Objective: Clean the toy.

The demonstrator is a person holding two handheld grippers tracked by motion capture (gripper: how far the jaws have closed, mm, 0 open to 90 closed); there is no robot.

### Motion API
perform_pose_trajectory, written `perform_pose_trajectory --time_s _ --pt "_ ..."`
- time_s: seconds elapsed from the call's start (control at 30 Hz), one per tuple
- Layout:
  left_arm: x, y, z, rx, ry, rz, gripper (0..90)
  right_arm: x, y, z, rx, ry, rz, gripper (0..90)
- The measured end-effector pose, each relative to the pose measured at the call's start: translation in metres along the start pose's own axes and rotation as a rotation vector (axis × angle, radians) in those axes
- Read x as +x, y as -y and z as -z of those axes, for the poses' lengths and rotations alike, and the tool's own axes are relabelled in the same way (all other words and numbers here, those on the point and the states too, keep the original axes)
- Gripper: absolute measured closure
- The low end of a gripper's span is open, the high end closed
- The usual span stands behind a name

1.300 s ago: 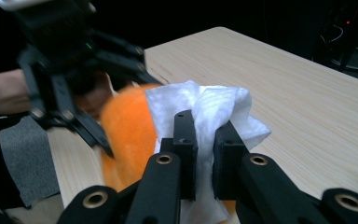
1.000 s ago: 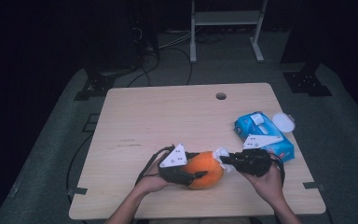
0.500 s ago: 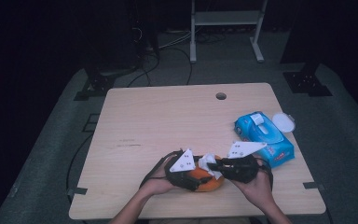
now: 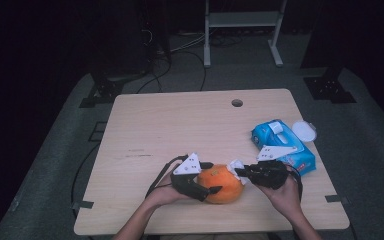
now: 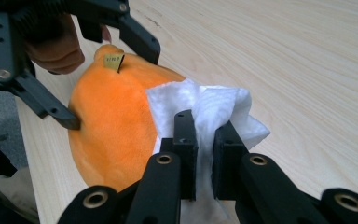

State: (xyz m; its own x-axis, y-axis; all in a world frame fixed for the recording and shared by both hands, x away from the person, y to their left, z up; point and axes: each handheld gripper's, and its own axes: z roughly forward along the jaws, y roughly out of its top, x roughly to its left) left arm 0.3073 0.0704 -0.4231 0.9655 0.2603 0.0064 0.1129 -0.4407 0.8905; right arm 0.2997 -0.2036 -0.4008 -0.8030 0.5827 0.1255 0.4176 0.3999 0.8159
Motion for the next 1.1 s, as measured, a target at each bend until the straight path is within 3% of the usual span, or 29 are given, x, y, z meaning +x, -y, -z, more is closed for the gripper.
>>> perform_pose_trajectory --time_s 0.17,0.27,0.37,0.47,0.53,0.6,0.63,0.7,0.9,0.93,1.0,1.1 --pt "-0.005 -0.001 -0.006 0.009 -0.005 -0.022 29.0 0.013 -0.008 0.001 -0.014 0.0 0.033 81.5" --pt "-0.009 -0.001 -0.009 0.014 -0.003 -0.029 28.9 0.03 -0.015 -0.002 -0.023 -0.021 0.083 81.4" --pt "-0.007 -0.001 -0.006 0.004 0.014 -0.033 25.1 0.036 -0.018 -0.005 -0.008 -0.011 0.128 81.5" --pt "0.002 0.003 0.0 -0.039 0.049 -0.018 16.7 0.03 -0.013 -0.006 -0.003 -0.022 0.097 81.4" --pt "0.009 0.011 0.003 -0.05 0.062 -0.02 15.2 0.024 -0.009 -0.004 -0.008 -0.024 0.076 81.4" --pt "0.015 0.02 0.004 -0.061 0.095 0.003 13.7 0.02 -0.007 -0.002 -0.01 -0.017 0.061 81.4" --pt "0.017 0.025 0.004 -0.057 0.113 -0.013 13.3 0.018 -0.007 -0.001 -0.011 -0.018 0.052 81.4" --pt "0.017 0.03 0.001 -0.052 0.118 -0.046 12.6 0.015 -0.006 0.0 -0.014 -0.018 0.048 81.3" --pt "0.016 0.037 -0.015 -0.07 0.115 -0.034 9.2 0.013 -0.006 -0.001 -0.015 -0.015 0.037 81.3" --pt "0.015 0.036 -0.015 -0.075 0.111 -0.034 10.8 0.014 -0.006 -0.001 -0.015 -0.014 0.037 81.2" --pt "0.012 0.031 -0.012 -0.074 0.083 -0.047 23.8 0.014 -0.006 0.0 -0.02 -0.002 0.04 81.3" --pt "0.01 0.023 -0.002 -0.117 0.097 -0.052 36.2 0.011 -0.006 0.006 -0.057 -0.019 0.012 81.3"
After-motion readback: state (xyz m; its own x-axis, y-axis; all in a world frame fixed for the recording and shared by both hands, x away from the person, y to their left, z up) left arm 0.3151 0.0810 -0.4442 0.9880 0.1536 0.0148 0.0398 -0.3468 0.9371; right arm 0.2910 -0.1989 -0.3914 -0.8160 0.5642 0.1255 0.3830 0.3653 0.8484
